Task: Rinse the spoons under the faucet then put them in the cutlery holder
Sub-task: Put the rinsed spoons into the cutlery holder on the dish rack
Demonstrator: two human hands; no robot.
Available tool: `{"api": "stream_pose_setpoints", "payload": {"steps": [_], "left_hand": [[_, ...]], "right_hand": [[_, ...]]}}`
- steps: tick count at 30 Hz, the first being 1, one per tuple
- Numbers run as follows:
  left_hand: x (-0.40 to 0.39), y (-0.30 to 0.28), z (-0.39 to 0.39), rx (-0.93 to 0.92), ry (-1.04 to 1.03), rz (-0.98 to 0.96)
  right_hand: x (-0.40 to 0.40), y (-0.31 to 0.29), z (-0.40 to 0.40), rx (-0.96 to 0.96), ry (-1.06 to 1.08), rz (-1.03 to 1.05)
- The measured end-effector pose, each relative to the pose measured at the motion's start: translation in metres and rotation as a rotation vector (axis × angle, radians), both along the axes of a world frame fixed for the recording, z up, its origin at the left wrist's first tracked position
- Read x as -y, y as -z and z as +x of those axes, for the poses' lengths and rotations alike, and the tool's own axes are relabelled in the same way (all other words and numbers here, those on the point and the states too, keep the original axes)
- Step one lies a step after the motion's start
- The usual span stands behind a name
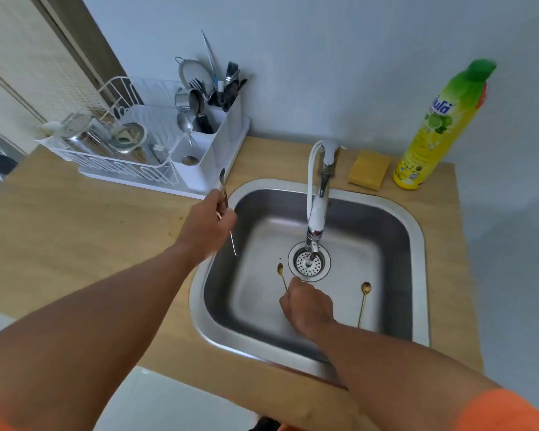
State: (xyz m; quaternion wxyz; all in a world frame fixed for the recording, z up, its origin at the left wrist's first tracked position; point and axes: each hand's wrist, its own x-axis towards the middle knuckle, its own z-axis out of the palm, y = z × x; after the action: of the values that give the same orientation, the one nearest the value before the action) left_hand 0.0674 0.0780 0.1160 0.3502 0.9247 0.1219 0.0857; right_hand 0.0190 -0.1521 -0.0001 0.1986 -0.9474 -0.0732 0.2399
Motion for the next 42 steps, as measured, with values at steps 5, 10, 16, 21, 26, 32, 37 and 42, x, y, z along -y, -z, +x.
{"api": "stream_pose_setpoints", "payload": {"steps": [5,10,16,21,26,32,37,42], "left_hand": [[-0.055,-0.073,0.003,0.183,-0.05,0.121],[-0.095,-0.118,0.013,0.385,-0.155,0.159],[-0.106,-0.115,0.041,0.463,-0.301,0.1],[-0.097,-0.091,0.06,0.412,-0.279,0.074],[-0.091,-0.057,0.07,0.293,-0.271,0.079],[-0.093,-0.039,0.066,0.115,-0.269,0.175],[-0.093,-0.031,0.059,0.084,-0.278,0.147],[-0.093,-0.021,0.05,0.093,-0.252,0.086]], "right_hand": [[-0.029,-0.017,-0.001,0.135,-0.082,0.132],[-0.055,-0.031,0.006,0.25,-0.091,0.257],[-0.083,-0.075,0.042,0.373,-0.048,0.407],[-0.102,-0.128,0.087,0.532,0.005,0.534],[-0.116,-0.183,0.131,0.628,0.018,0.569],[-0.144,-0.216,0.166,0.608,0.035,0.578],[-0.174,-0.215,0.182,0.58,0.011,0.494],[-0.19,-0.198,0.193,0.509,0.001,0.413]]}}
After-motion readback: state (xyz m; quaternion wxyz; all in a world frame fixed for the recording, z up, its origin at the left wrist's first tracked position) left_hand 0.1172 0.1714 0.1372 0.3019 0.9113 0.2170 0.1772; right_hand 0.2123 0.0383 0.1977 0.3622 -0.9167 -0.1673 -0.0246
